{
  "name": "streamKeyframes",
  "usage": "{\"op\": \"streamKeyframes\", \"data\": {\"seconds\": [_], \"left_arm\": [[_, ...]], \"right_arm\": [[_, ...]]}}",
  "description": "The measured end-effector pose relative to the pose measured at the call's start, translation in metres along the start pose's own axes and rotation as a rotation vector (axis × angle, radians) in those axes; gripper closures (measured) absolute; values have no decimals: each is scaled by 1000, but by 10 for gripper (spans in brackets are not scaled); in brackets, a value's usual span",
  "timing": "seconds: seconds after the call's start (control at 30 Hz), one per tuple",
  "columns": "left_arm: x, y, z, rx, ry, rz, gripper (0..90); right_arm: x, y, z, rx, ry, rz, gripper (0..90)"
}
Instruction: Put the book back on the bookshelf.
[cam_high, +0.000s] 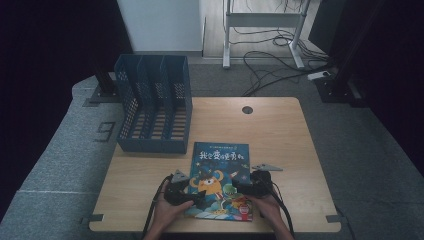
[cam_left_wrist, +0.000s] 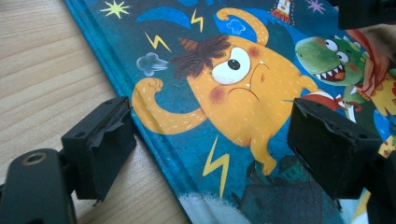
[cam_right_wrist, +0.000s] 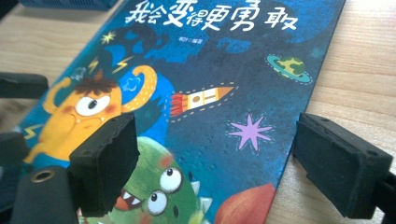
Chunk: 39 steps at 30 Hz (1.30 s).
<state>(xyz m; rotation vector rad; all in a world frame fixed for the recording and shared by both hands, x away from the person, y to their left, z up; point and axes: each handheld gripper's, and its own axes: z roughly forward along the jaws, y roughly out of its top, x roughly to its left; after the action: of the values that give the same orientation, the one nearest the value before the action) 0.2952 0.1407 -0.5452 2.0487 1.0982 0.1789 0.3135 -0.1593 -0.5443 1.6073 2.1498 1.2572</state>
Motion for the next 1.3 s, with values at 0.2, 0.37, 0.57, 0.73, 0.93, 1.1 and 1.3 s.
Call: {"op": "streamKeyframes", "data": {"seconds": [0.2, 0.37, 0.57, 0.73, 0.93, 1.1, 1.3], "left_arm": [[1, 0, 0, -3, -5, -4, 146], [1, 0, 0, -5, -7, -5, 145], [2, 0, 0, -5, -8, -5, 143], [2, 0, -1, -3, -7, -6, 140], [3, 0, -1, -3, -9, -9, 139], [5, 0, -2, -2, -21, -18, 136], [5, 0, -2, -1, -18, -15, 135]], "right_arm": [[-8, 3, -7, -17, 85, 90, 143], [-11, 6, -14, -45, 135, 121, 150], [-13, 9, -20, -70, 175, 127, 163], [-16, 10, -21, -105, 199, 113, 202], [-23, 12, -25, -146, 267, 146, 237], [-34, 15, -25, -182, 343, 188, 316], [-38, 17, -18, -153, 331, 197, 328]]}}
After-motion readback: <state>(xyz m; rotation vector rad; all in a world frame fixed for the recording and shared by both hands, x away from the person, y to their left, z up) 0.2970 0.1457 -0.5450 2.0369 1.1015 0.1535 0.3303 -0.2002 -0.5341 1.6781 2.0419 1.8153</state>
